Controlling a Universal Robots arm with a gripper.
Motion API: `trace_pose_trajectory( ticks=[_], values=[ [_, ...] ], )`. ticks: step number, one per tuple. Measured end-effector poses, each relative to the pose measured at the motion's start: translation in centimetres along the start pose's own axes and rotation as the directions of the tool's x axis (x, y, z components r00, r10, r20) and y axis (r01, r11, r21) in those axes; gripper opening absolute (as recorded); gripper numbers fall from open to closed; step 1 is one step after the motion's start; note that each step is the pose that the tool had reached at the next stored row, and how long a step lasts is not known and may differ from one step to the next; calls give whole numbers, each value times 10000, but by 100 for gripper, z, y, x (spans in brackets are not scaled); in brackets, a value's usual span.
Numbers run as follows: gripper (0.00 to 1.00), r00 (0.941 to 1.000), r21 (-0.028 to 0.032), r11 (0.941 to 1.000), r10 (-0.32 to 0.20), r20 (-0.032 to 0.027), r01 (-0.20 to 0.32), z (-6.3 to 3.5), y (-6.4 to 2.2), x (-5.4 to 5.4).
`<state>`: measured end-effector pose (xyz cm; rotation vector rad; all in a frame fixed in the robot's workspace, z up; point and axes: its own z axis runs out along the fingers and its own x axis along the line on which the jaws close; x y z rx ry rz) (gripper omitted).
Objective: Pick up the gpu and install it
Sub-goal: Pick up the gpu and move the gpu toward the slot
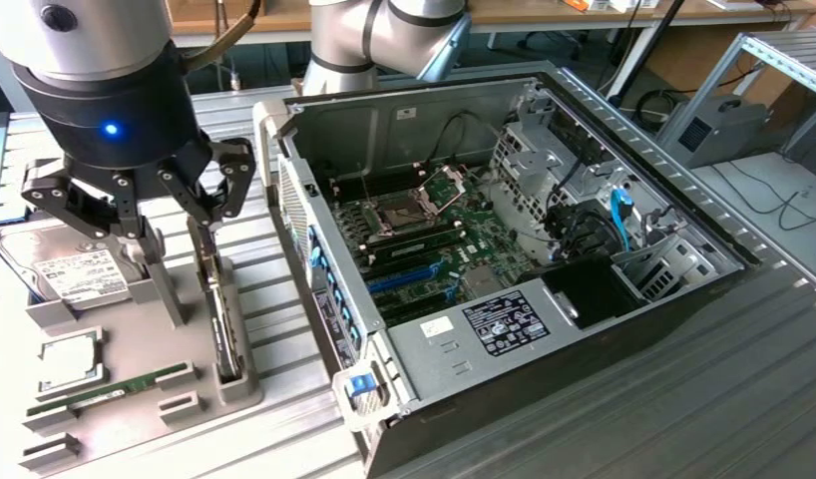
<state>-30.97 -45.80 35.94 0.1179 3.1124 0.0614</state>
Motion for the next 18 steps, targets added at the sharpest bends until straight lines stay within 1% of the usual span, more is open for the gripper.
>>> trace_pose_trajectory(
  ticks=[11,18],
  values=[
    [48,10000,51,10000,-1,4,1,180,-7,5],
    [48,10000,52,10000,-2,4,2,190,-8,5]
  ],
)
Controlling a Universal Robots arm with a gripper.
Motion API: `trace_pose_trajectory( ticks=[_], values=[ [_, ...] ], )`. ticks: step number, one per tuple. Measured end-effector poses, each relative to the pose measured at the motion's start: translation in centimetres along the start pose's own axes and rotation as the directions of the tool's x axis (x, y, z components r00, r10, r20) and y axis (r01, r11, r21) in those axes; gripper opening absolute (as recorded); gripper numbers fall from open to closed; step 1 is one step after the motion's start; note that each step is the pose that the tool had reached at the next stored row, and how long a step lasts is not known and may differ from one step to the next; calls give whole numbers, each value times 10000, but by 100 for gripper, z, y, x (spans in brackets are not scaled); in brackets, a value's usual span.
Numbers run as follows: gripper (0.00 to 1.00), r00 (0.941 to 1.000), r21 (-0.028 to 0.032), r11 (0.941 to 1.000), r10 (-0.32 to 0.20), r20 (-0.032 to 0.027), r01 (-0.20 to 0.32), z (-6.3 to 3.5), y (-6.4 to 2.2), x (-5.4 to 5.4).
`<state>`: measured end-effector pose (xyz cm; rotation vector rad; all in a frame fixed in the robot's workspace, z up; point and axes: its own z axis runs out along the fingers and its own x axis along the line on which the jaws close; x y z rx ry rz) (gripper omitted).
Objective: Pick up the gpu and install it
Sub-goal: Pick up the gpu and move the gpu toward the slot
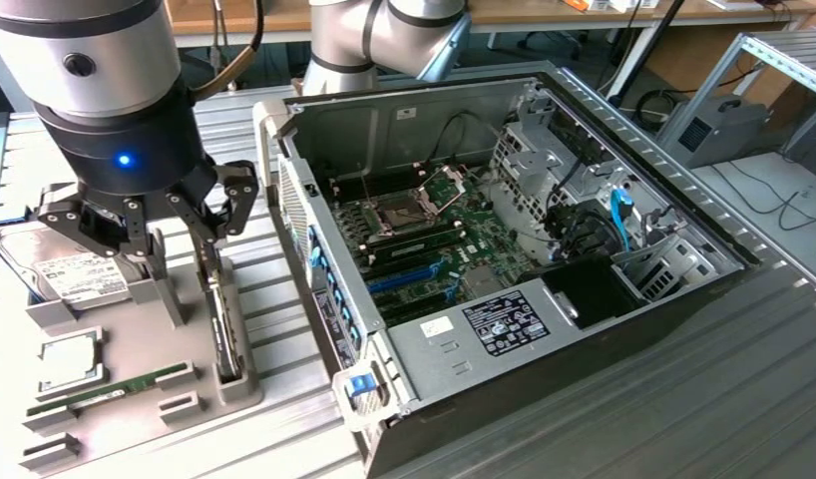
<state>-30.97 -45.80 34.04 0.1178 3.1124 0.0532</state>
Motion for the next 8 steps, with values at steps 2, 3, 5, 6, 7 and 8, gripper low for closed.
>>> trace_pose_trajectory(
  ticks=[2,3,5,6,7,8],
  values=[
    [48,10000,-4,10000,0,4,0,14,0,0],
    [48,10000,-2,10000,0,1,0,24,-1,1],
    [48,10000,-1,10000,0,0,0,51,-2,1],
    [48,10000,0,10000,0,0,0,68,-3,2],
    [48,10000,0,10000,0,0,0,80,-3,2],
    [48,10000,0,10000,0,0,0,97,-4,3]
  ],
)
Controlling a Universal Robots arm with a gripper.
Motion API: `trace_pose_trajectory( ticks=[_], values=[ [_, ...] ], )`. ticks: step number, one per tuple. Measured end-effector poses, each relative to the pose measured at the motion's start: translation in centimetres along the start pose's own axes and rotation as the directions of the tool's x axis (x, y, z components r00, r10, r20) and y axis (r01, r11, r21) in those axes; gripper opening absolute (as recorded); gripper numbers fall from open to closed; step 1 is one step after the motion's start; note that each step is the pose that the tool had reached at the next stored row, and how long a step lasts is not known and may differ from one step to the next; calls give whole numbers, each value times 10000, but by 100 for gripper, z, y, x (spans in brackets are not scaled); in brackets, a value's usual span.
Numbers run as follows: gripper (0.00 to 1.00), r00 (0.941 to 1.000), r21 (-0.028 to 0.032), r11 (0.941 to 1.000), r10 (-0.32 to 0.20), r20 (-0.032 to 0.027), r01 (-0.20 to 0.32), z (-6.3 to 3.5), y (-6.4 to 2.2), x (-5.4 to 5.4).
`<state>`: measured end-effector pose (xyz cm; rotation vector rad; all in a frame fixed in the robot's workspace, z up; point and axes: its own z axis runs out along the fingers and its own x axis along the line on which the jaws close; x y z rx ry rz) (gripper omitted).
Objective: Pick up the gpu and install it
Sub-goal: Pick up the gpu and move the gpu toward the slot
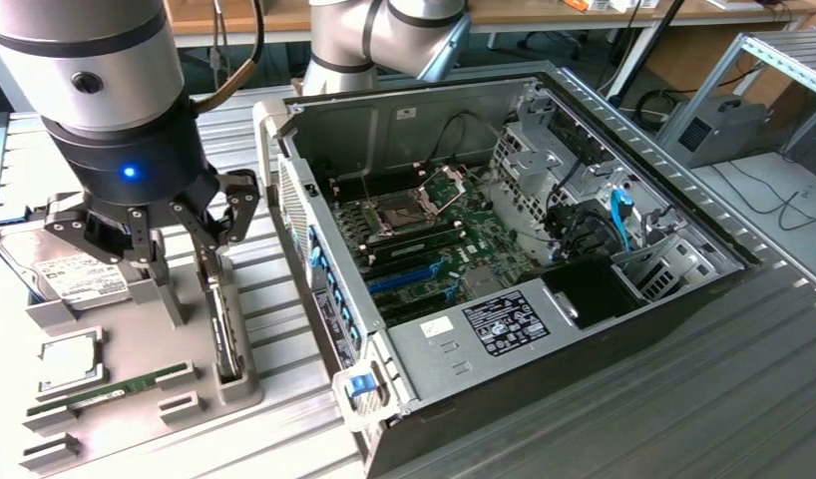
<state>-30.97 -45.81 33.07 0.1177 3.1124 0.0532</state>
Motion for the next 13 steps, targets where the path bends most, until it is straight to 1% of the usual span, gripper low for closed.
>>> trace_pose_trajectory(
  ticks=[10,13],
  values=[
    [48,10000,2,10000,0,0,0,143,-5,3],
    [48,10000,3,10000,1,-1,-1,203,-7,2]
  ],
)
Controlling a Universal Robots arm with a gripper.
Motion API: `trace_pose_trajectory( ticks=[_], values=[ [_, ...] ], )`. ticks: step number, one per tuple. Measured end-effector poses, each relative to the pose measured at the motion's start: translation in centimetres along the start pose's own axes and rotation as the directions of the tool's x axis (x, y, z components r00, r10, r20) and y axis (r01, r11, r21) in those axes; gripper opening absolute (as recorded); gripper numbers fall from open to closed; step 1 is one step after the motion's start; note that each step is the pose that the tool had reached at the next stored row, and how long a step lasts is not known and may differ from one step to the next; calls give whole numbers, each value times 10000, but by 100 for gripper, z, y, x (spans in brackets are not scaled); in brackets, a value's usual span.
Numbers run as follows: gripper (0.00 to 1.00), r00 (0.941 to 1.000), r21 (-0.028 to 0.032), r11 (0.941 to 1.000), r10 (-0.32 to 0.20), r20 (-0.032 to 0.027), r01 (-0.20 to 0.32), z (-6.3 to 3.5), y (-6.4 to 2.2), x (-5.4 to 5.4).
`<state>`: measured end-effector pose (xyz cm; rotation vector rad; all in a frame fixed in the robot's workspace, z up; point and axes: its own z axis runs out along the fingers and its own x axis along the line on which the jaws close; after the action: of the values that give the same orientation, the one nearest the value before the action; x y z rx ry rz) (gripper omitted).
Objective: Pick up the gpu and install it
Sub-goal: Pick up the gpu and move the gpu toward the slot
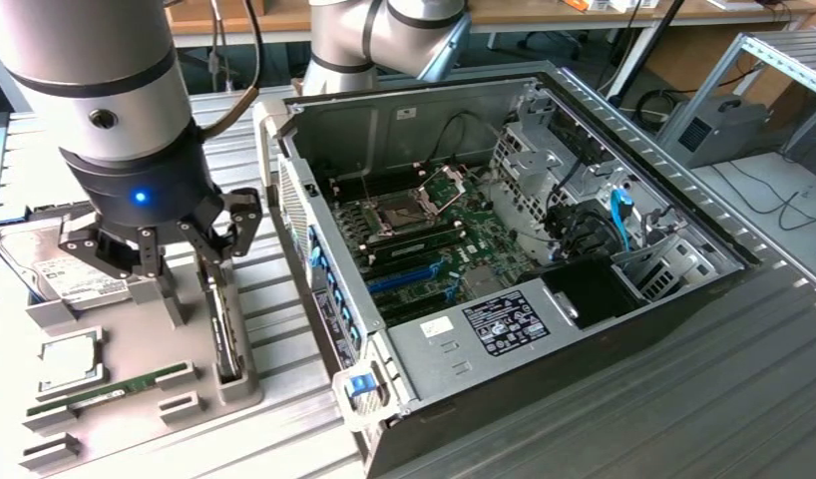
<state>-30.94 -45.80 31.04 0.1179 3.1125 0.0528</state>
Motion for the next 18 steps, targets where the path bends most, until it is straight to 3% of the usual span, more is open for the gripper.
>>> trace_pose_trajectory(
  ticks=[18],
  values=[
    [48,10000,3,10000,0,-21,0,226,0,-100]
  ],
)
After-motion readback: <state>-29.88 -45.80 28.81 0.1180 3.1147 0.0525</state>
